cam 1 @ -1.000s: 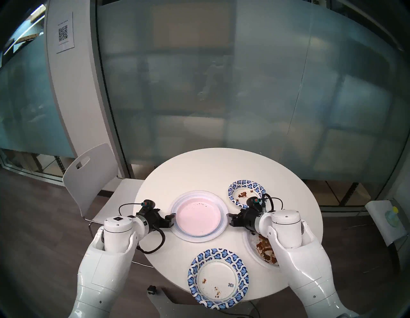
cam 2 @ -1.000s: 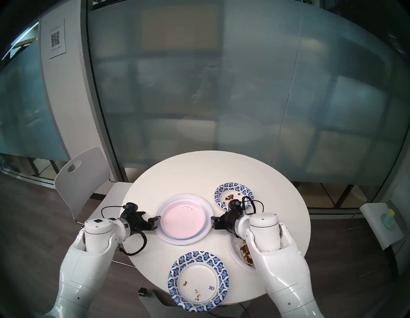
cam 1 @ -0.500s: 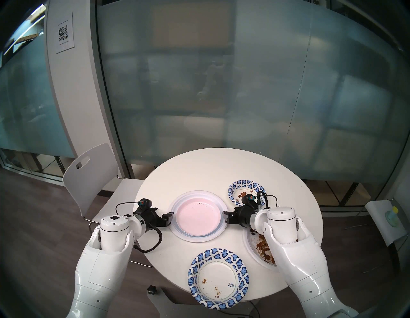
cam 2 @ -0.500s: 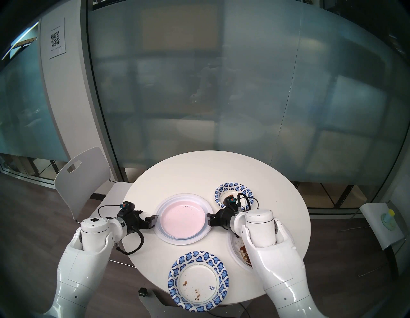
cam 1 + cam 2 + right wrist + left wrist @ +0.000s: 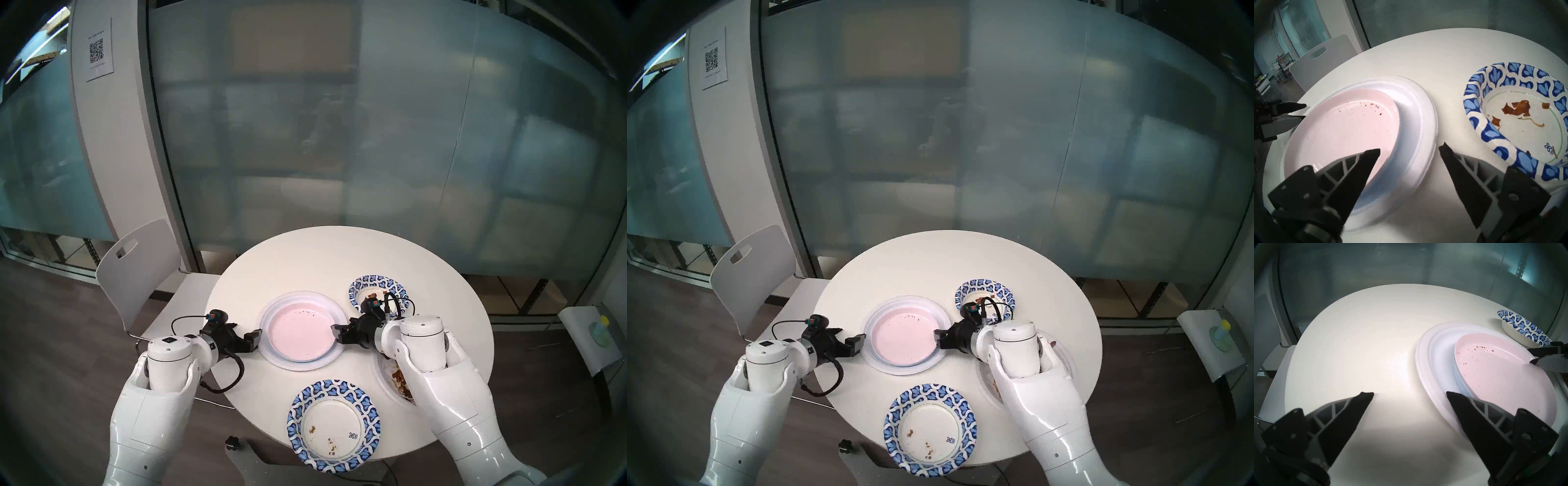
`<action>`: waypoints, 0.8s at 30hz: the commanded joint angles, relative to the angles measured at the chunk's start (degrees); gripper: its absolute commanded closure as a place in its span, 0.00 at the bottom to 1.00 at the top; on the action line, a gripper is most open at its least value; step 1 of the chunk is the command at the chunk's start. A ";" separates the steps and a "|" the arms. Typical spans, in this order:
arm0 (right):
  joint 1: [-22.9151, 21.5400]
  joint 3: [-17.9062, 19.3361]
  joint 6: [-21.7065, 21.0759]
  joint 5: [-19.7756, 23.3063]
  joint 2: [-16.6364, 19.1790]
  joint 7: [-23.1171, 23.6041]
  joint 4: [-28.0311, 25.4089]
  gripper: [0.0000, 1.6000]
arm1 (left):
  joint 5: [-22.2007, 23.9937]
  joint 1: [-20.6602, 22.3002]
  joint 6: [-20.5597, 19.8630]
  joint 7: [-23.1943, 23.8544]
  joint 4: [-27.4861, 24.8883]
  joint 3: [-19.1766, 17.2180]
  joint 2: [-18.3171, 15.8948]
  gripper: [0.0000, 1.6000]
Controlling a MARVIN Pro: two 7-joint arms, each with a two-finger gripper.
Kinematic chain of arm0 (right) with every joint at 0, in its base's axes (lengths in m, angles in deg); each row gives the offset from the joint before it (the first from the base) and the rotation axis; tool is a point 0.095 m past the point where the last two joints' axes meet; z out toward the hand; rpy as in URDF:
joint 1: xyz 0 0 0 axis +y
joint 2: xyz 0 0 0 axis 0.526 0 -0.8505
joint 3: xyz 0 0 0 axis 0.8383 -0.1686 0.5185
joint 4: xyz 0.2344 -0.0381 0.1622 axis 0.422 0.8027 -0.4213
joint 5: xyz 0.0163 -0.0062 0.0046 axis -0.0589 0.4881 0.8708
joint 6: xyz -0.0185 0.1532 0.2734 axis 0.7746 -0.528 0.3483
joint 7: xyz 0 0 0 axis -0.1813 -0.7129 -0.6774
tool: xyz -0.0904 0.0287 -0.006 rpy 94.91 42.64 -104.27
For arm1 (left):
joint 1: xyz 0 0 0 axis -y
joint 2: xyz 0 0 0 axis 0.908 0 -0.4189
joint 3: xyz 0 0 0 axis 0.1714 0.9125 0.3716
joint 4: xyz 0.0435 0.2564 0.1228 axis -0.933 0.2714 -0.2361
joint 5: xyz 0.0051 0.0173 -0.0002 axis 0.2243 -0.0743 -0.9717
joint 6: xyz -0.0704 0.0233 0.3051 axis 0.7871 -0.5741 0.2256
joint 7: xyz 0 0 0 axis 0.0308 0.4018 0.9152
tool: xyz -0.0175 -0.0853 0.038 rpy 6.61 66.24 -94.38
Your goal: Stack the plates into one stack
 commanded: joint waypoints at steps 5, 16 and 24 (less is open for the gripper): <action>-0.73 -0.75 0.75 -0.01 -0.95 -0.15 0.40 0.21 | 0.64 -0.64 -1.42 0.01 -2.32 0.07 0.79 0.00; -1.05 -1.23 1.68 0.09 -1.60 -0.11 2.10 0.30 | 0.79 -0.45 -2.34 -0.13 -2.14 0.27 1.22 0.00; -1.74 -1.80 2.10 0.04 -2.20 -0.16 3.45 0.40 | 0.71 -0.49 -2.50 -0.28 -1.54 0.57 1.37 0.00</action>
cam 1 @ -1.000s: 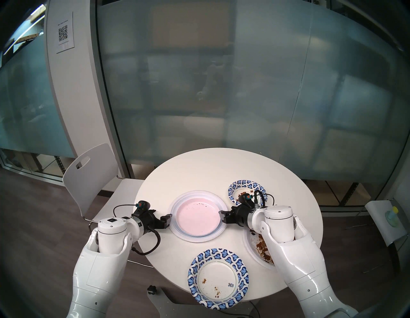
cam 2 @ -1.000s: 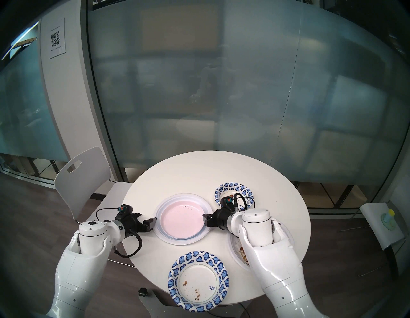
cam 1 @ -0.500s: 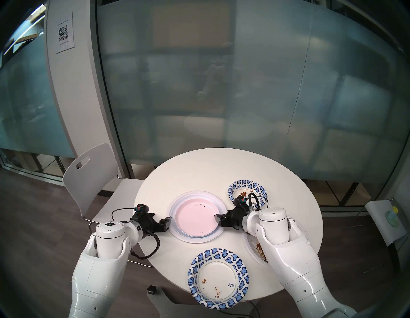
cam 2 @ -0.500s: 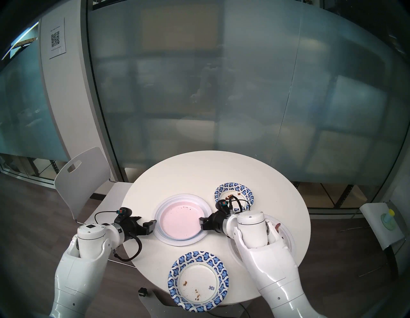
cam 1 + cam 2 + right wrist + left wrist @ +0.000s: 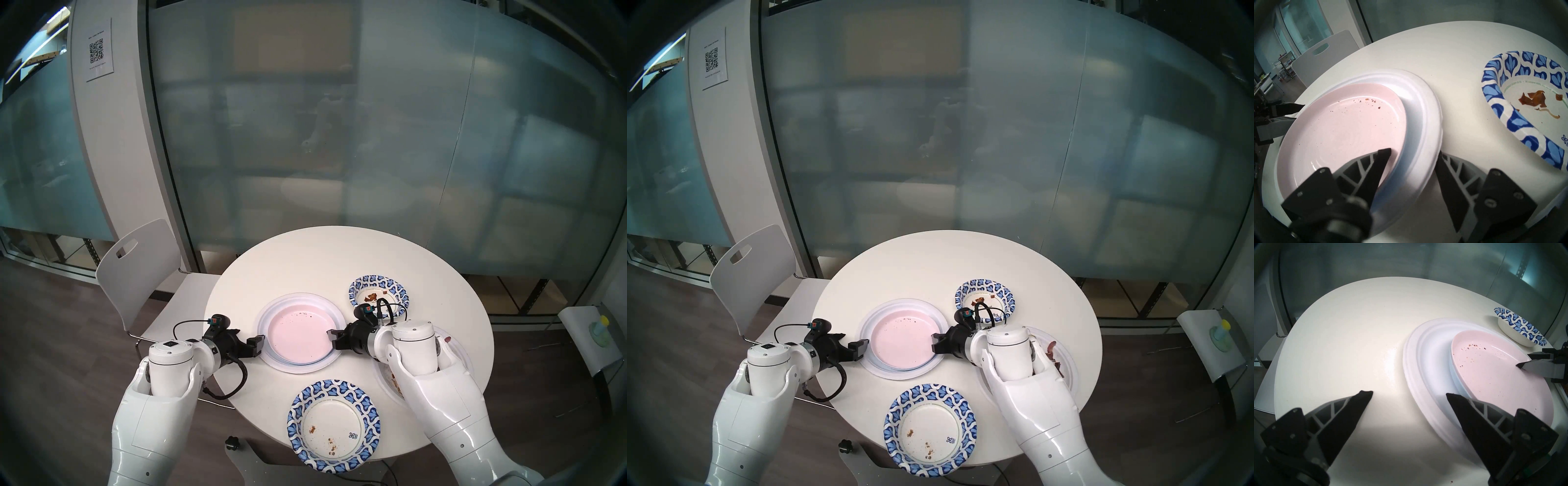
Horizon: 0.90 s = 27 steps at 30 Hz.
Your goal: Stack the plates into one stack
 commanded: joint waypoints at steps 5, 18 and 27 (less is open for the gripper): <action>-1.83 -0.95 1.00 -0.18 -1.43 -0.31 1.41 0.43 | -0.06 0.13 0.59 0.10 -0.26 0.47 -0.02 0.00; -1.94 -1.09 0.74 -0.19 -1.38 -1.20 1.39 0.53 | -1.08 0.08 1.03 -0.35 1.43 1.25 -0.68 0.25; -2.14 -1.12 0.99 0.12 -1.03 -1.39 1.51 0.64 | -1.24 0.16 1.10 -0.52 1.71 1.03 -0.57 0.58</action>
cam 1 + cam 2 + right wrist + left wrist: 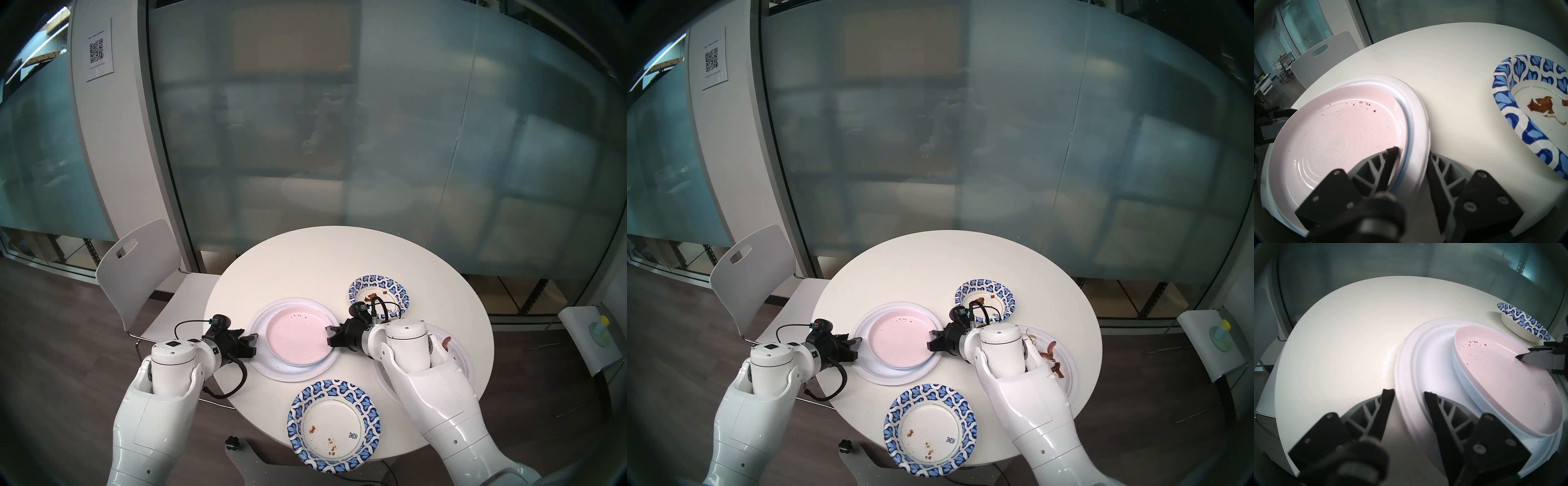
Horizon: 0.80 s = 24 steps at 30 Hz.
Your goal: Stack the plates into one stack
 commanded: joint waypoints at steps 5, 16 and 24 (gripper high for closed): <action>-0.75 0.18 0.36 0.18 0.14 0.09 -0.29 0.70 | 0.43 -0.55 -0.91 -0.10 0.12 -0.39 0.41 0.58; -0.83 0.42 0.89 0.41 0.43 -0.02 -1.44 0.82 | 0.99 -1.03 -1.68 -0.91 -1.31 -0.28 1.81 1.00; -0.69 0.54 0.81 0.63 0.77 0.05 -2.84 0.96 | 2.10 -1.49 -2.23 -1.69 -2.35 -0.47 2.80 1.00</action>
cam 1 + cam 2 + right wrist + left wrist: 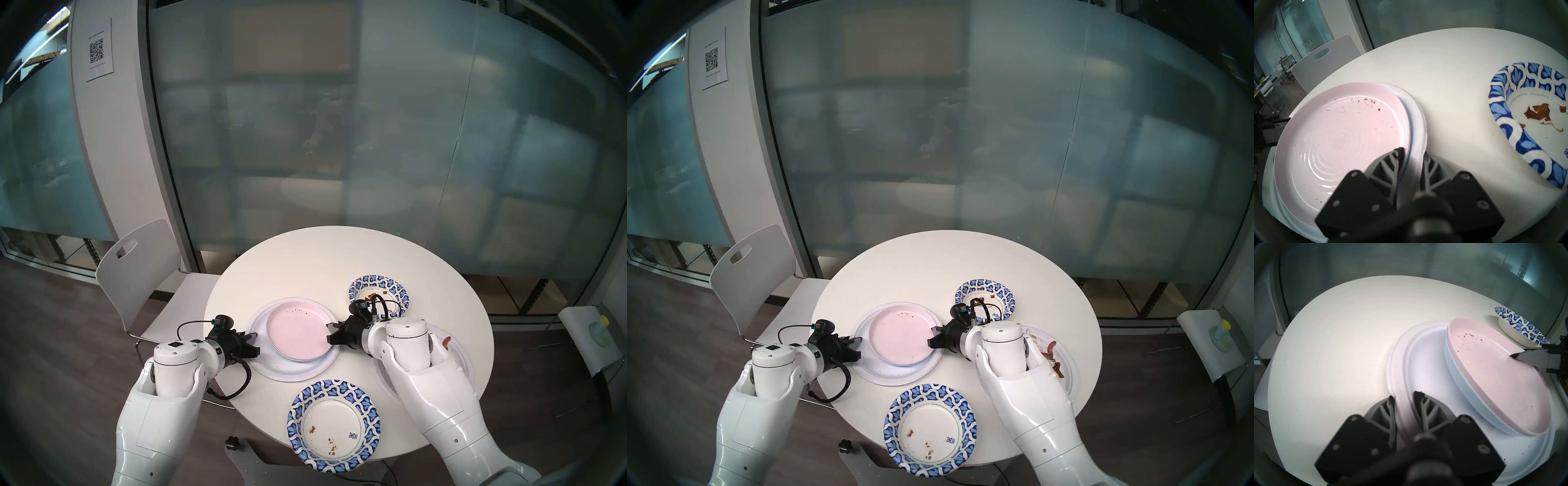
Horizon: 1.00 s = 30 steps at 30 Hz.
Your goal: Stack the plates into one stack
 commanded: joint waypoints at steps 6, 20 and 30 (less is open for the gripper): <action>-0.83 -0.08 -0.04 -0.01 0.41 0.24 -2.28 0.95 | 1.07 -1.02 -0.66 -1.01 -1.36 -0.40 1.35 1.00; -2.44 -1.30 -0.20 0.19 -0.02 0.50 -1.29 0.61 | 1.73 -1.09 -0.23 -1.82 -0.82 -1.00 1.13 1.00; -3.97 -2.57 -0.68 0.19 -0.29 1.52 0.05 0.64 | 2.18 -0.93 0.03 -1.91 -0.29 -1.17 1.13 1.00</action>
